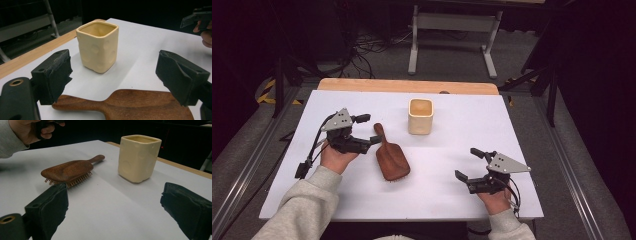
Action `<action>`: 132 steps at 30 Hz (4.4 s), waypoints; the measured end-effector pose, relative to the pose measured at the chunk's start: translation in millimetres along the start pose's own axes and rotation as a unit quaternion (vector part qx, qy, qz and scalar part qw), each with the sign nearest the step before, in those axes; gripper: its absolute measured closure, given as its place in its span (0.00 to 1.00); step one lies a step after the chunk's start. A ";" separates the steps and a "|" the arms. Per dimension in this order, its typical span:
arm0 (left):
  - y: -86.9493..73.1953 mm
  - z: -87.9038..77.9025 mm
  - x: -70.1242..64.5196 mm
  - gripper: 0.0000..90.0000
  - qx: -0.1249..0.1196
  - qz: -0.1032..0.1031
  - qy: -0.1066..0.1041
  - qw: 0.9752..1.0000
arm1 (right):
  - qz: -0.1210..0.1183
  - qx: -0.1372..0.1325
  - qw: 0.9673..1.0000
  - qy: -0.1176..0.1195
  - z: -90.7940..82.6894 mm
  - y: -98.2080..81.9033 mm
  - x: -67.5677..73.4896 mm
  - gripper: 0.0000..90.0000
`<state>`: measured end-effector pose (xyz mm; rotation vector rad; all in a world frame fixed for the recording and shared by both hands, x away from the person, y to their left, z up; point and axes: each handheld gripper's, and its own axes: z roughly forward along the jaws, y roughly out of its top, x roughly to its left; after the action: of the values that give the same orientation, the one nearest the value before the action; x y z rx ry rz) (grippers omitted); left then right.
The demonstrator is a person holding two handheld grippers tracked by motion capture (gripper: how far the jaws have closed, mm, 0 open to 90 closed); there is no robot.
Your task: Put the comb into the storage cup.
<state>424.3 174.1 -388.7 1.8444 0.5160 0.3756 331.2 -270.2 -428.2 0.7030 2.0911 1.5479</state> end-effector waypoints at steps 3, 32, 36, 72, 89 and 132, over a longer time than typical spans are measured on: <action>1.7 6.7 0.0 0.16 0.002 0.000 -0.002 1.000 | -0.001 0.000 1.000 0.001 0.2 -0.1 0.1 0.08; 5.5 39.3 23.2 0.86 0.087 0.005 -0.019 0.996 | -0.002 0.000 1.000 0.003 -0.4 -0.5 -0.3 0.08; 5.3 47.1 24.4 1.00 0.135 0.025 -0.014 0.990 | -0.003 0.001 1.000 0.005 -0.4 -0.4 -0.3 0.08; -3.3 102.7 39.3 1.00 0.363 0.045 -0.033 0.930 | 0.000 0.003 1.000 0.008 0.2 -1.9 -1.4 0.08; -8.5 89.6 38.5 1.00 0.395 0.050 -0.044 0.916 | 0.000 0.006 1.000 0.010 1.0 -2.3 -1.2 0.08; -9.1 45.3 36.0 0.67 0.373 0.033 -0.066 0.925 | -0.004 0.005 1.000 0.018 2.3 -2.1 1.5 0.08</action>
<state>475.9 158.8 -411.6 2.6074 0.5454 0.0894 331.2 -268.1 -431.0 0.6745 2.1252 1.5584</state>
